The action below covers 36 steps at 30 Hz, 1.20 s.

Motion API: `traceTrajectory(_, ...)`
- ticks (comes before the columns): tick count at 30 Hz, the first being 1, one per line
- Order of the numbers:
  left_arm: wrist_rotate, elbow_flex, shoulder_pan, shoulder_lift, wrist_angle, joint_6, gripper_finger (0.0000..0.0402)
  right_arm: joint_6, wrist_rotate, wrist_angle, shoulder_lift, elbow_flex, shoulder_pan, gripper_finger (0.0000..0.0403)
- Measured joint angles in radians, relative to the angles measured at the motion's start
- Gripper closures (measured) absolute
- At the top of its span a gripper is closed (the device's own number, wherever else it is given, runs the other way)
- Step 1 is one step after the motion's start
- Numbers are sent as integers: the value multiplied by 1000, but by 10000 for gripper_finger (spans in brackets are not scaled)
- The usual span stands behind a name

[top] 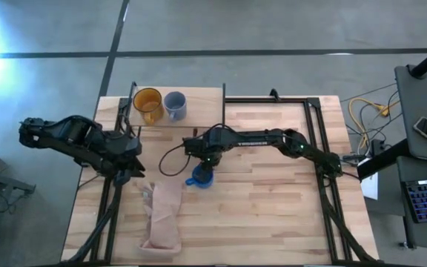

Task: Stack small to large cups/mugs on shelf
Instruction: Put the blue mug on the shelf

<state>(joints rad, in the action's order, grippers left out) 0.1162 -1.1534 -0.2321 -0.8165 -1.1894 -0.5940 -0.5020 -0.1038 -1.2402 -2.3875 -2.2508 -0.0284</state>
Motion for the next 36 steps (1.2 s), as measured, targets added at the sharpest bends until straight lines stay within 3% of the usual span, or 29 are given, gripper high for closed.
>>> traceTrajectory(3,-20,0,0,-1,0,28,295,-2,25,0,9,-52,0,268)
traceTrajectory(7,-56,0,0,-12,-2,116,295,-18,146,-19,62,-104,11,264)
traceTrajectory(14,-266,64,10,-38,27,260,295,-194,343,-101,241,-98,67,270)
traceTrajectory(23,-224,216,153,-185,360,211,294,-529,534,-251,384,-97,215,248)
traceTrajectory(30,-145,91,285,-379,363,74,262,-687,577,-332,403,-88,285,222)
traceTrajectory(33,-53,48,292,-468,368,79,251,-720,577,-332,402,-83,293,218)
traceTrajectory(36,-38,6,285,-548,368,81,248,-721,577,-332,397,-75,297,218)
